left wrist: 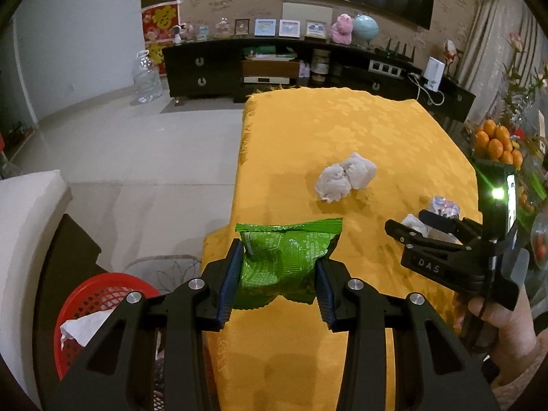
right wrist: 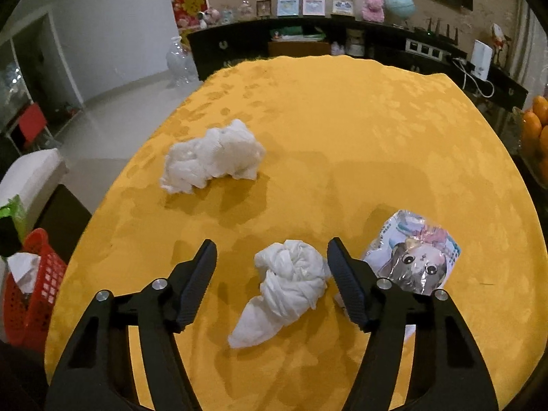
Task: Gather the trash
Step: 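Lift the green packet with the left tool while the right tool grasps the white tissue ball, then carry the green packet and white tissue over the red wastebasket with both tools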
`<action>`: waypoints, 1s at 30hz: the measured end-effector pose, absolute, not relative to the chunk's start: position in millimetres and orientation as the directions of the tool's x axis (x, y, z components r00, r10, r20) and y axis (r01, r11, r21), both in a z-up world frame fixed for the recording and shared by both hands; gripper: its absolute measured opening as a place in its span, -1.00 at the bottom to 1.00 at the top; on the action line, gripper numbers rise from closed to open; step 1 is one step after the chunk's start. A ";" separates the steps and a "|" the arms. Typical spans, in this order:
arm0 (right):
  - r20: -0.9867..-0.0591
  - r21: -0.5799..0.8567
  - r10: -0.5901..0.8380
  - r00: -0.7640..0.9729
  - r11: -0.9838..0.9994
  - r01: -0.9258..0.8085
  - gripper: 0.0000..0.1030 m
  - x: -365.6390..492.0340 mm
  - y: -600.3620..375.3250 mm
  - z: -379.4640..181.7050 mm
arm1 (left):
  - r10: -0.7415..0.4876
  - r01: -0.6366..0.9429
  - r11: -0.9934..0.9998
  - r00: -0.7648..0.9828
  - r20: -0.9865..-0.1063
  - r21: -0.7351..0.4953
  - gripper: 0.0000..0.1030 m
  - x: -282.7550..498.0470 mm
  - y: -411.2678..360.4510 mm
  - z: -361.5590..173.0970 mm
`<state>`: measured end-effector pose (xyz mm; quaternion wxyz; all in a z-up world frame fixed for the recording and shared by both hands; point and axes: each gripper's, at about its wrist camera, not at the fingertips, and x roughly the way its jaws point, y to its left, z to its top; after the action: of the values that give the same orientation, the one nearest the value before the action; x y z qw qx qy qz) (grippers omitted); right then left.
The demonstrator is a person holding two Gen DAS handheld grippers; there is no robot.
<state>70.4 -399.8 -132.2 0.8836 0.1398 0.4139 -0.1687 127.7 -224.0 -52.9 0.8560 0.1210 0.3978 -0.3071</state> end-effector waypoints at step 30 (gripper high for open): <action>-0.677 0.173 -0.116 0.726 0.935 0.311 -0.35 21.0 -362.7 -64.3 | -0.425 0.618 0.785 0.586 -0.690 0.041 -0.27 109.2 -227.4 -27.5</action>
<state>21.0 -362.7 -64.3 0.9187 0.1387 0.3512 -0.1160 109.2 -227.4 -27.5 0.8795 0.1395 0.3450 -0.2965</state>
